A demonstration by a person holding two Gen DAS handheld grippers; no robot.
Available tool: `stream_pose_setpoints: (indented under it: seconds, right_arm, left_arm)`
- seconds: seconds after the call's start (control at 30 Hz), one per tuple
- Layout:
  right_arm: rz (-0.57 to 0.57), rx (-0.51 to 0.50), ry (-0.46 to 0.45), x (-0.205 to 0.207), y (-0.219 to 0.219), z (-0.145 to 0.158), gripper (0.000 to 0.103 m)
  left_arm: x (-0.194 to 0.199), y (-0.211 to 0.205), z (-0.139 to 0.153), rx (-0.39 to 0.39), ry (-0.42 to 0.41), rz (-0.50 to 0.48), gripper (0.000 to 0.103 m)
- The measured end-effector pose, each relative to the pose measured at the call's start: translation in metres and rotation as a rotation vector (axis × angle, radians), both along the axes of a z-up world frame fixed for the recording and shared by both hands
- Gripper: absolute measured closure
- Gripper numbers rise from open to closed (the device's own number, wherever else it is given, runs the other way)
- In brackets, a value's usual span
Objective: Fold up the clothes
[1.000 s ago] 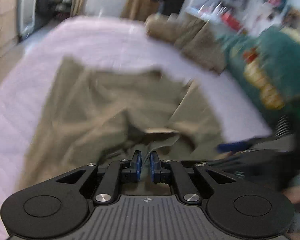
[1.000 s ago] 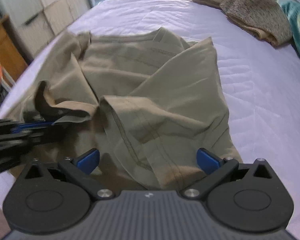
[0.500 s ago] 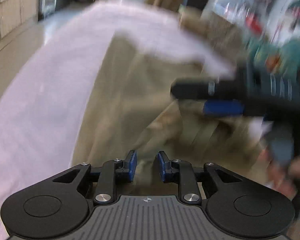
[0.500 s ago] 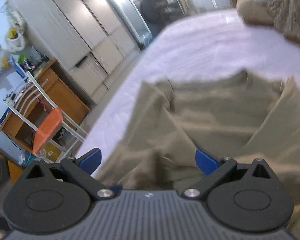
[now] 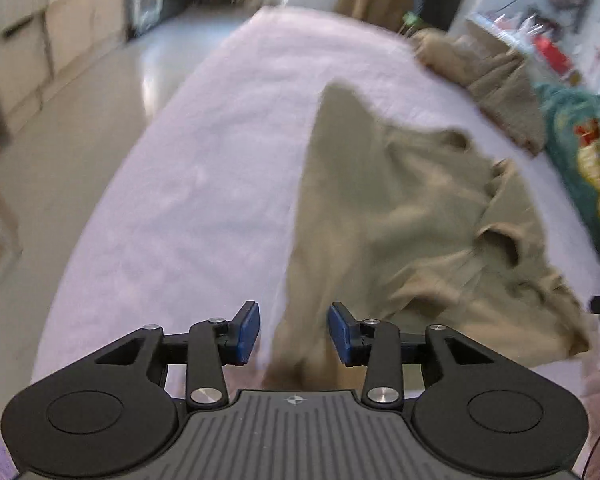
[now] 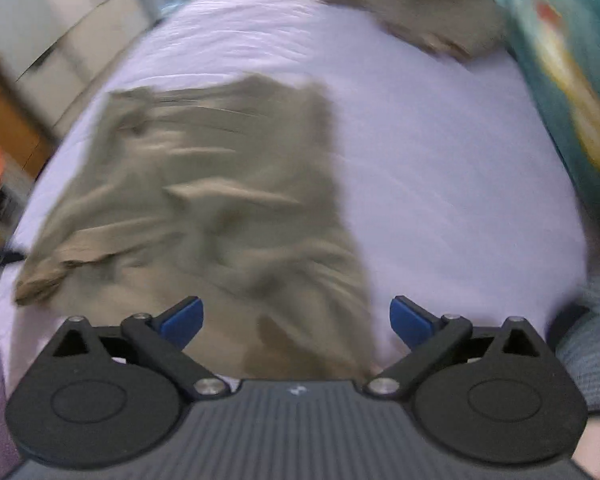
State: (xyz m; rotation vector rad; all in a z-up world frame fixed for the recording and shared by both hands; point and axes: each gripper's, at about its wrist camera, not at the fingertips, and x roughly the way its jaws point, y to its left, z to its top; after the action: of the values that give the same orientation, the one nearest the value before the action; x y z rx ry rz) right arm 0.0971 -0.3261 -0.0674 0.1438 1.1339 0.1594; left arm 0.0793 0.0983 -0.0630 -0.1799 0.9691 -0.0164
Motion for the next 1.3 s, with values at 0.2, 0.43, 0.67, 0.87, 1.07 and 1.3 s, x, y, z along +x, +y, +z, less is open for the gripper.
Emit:
stream_pose_setpoints:
  seconds: [0.2,0.43,0.67,0.87,1.07,1.3]
  right_arm:
    - [-0.077,0.186,0.094,0.001,-0.012,-0.054,0.003]
    - [0.042,0.072,0.082,-0.007,0.029,-0.049,0.033]
    - [0.042,0.064,0.098,-0.014,0.031,-0.042,0.073]
    - [0.073,0.043,0.15,-0.034,0.031,-0.028,0.09]
    - [0.105,0.087,0.163,-0.057,0.025,-0.002,0.091]
    - [0.151,0.119,0.237,-0.071,0.026,-0.005,0.091]
  left_arm:
    - [0.009,-0.013,-0.014,-0.014,0.04,-0.023,0.062]
    - [0.009,-0.022,-0.024,0.018,0.064,-0.085,0.05]
    - [0.011,-0.02,-0.021,0.006,0.055,-0.074,0.068]
    - [0.002,0.003,-0.005,-0.115,0.048,-0.02,0.093]
    - [-0.022,0.016,0.03,-0.087,0.015,-0.071,0.093]
    - [-0.042,0.038,0.013,-0.07,0.153,-0.099,0.091]
